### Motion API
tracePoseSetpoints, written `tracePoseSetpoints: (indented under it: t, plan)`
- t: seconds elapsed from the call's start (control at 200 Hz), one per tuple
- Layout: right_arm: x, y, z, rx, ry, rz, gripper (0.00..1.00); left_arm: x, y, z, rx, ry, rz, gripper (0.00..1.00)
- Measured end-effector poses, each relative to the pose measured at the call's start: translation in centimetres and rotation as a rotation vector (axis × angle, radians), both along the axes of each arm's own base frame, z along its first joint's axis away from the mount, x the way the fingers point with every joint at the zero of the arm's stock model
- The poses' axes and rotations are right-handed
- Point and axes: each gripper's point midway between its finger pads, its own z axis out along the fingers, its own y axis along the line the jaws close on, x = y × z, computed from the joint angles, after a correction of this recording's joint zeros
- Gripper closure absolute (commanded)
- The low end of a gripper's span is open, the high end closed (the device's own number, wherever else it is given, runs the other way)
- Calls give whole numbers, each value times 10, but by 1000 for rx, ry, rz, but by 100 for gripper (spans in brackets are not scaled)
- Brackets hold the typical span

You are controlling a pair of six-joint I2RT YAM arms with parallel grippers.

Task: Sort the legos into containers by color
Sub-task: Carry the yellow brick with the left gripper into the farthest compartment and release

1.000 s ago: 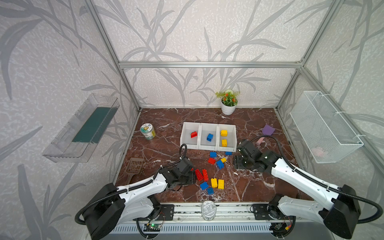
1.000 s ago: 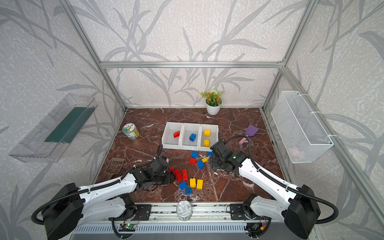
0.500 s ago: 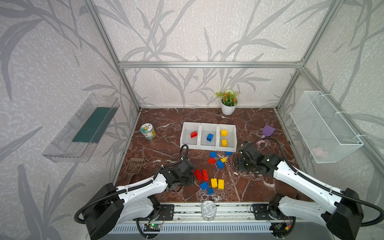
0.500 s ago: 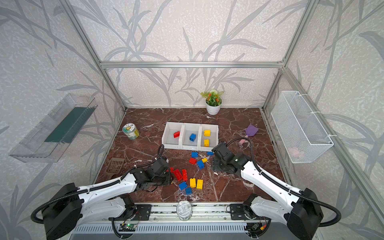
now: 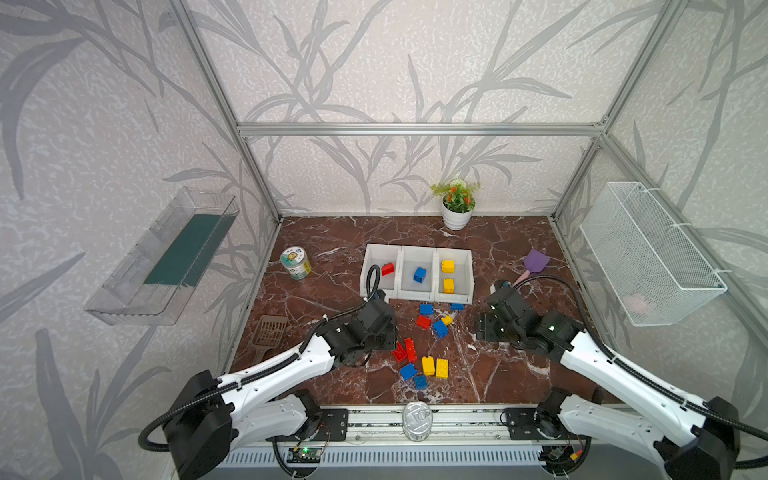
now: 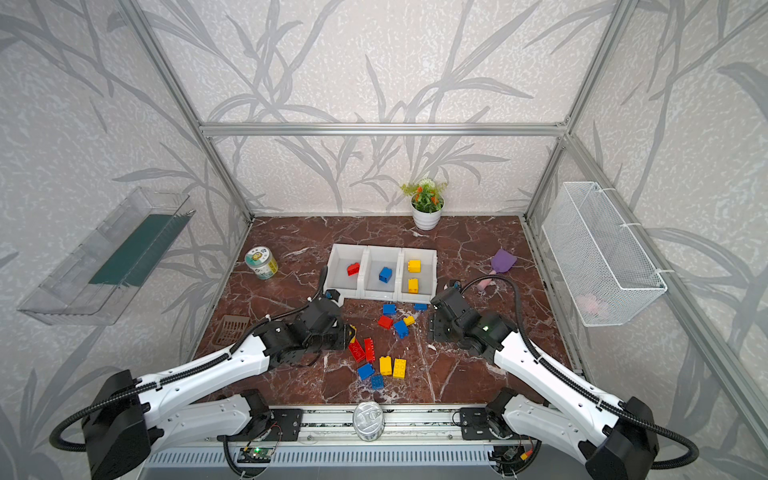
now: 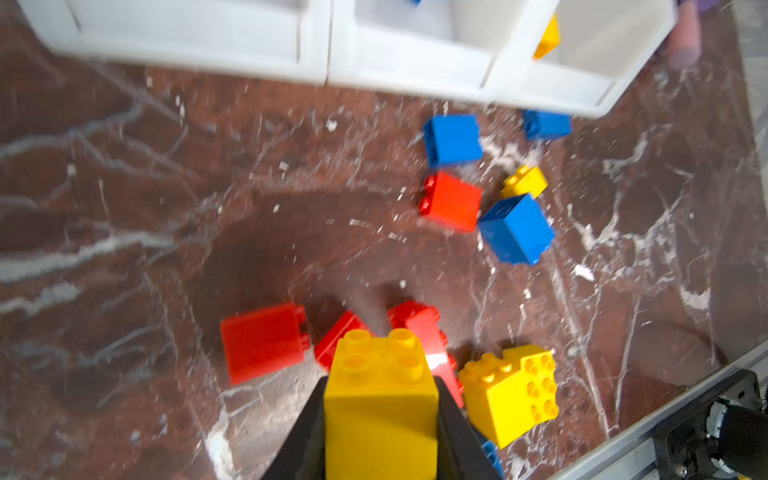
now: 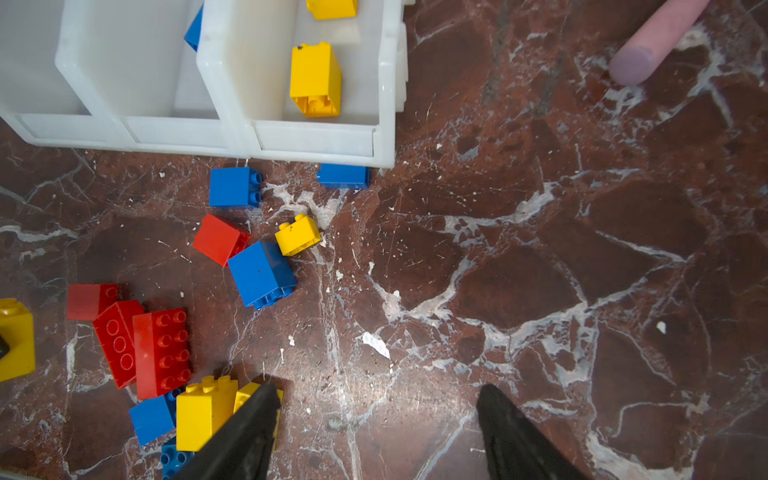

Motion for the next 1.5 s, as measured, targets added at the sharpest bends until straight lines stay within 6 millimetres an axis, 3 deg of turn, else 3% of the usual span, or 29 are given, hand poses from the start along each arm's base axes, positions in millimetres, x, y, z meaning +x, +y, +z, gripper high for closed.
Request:
tracePoseSetpoints:
  t: [0.135,0.305,0.52,0.7,0.775,0.94,1.215,1.325,1.5]
  plan:
    - [-2,-6,4,-3,-20,-10,24,36,-37,23,12,-56,-54,69]
    - [-7,-11,2,-19,-4,-11,24,96,-103,42,13,-96,-146,69]
    - [-15,-17,11,8,-23,-23,24,163,-164,45,-8,-119,-213,68]
    - [-22,-24,14,10,-18,-31,24,197,-195,36,-10,-113,-247,66]
    - [-25,-26,13,9,-15,-33,24,202,-201,28,-4,-101,-254,64]
    - [-31,-31,8,-4,3,-37,24,201,-203,12,15,-65,-269,49]
    - [-33,-33,7,-3,11,-47,24,197,-202,10,15,-57,-276,46]
    - [-33,-33,7,-1,12,-49,24,186,-187,10,16,-44,-268,46]
    - [-34,-33,3,-8,22,-48,24,147,-144,21,-9,-33,-231,45]
